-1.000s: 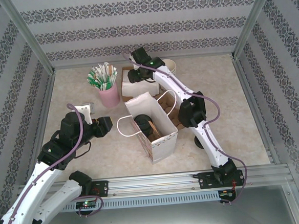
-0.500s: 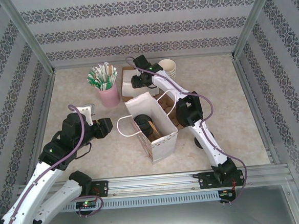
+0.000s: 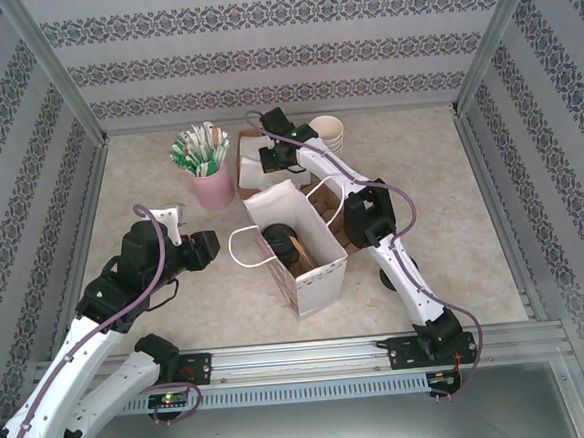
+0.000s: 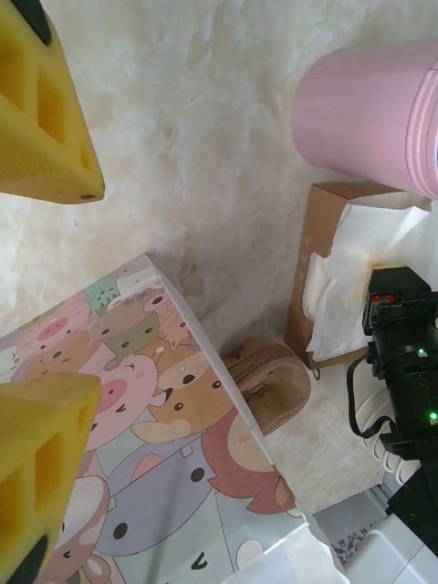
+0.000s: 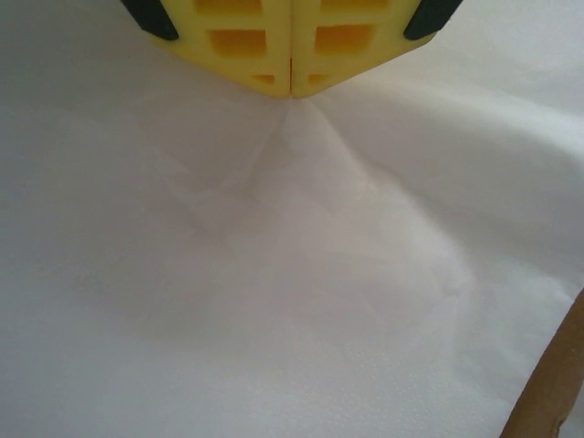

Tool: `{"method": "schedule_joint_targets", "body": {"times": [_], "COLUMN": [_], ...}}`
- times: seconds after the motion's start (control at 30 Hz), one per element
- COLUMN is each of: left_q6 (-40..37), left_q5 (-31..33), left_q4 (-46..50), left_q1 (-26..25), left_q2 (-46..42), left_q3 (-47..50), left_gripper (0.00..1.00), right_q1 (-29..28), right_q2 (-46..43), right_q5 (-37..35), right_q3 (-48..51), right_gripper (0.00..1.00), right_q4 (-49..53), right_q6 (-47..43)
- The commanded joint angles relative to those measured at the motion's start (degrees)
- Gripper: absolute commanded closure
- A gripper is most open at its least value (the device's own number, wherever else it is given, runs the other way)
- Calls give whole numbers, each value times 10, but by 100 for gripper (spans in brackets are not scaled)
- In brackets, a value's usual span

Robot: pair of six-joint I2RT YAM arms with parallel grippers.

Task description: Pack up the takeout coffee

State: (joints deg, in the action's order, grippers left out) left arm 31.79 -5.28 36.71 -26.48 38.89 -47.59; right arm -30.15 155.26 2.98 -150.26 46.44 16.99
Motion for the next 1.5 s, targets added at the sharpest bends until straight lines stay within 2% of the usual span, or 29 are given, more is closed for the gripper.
{"method": "schedule_joint_targets", "body": {"times": [0.0,0.2,0.8,0.93,1.1,1.33,1.47], "left_q6": [-1,-1,1,6,10,36,55], "left_q5": [11,10,11,-15,-44,-102,-131], "left_q4": [-26,-25,9,11,10,-30,-50], "left_q1": [8,8,8,8,8,7,7], "left_q2": [-2,-3,-16,-16,-11,-5,2], "left_q3": [5,5,-38,-53,-72,-81,-80], "left_gripper": [48,48,50,50,47,45,44], "right_q1": [-3,-6,-17,-60,-148,-242,-283], "right_q2": [-8,-53,-303,-370,-481,-645,-707], "right_q5": [-5,-2,-45,-116,-247,-381,-443], "right_q3": [-18,-25,-23,-7,124,352,440], "right_gripper": [100,100,100,100,100,100,100], "right_q4": [-1,-5,6,35,5,-72,-96], "right_q6": [-11,-27,-132,-187,-275,-318,-338]}}
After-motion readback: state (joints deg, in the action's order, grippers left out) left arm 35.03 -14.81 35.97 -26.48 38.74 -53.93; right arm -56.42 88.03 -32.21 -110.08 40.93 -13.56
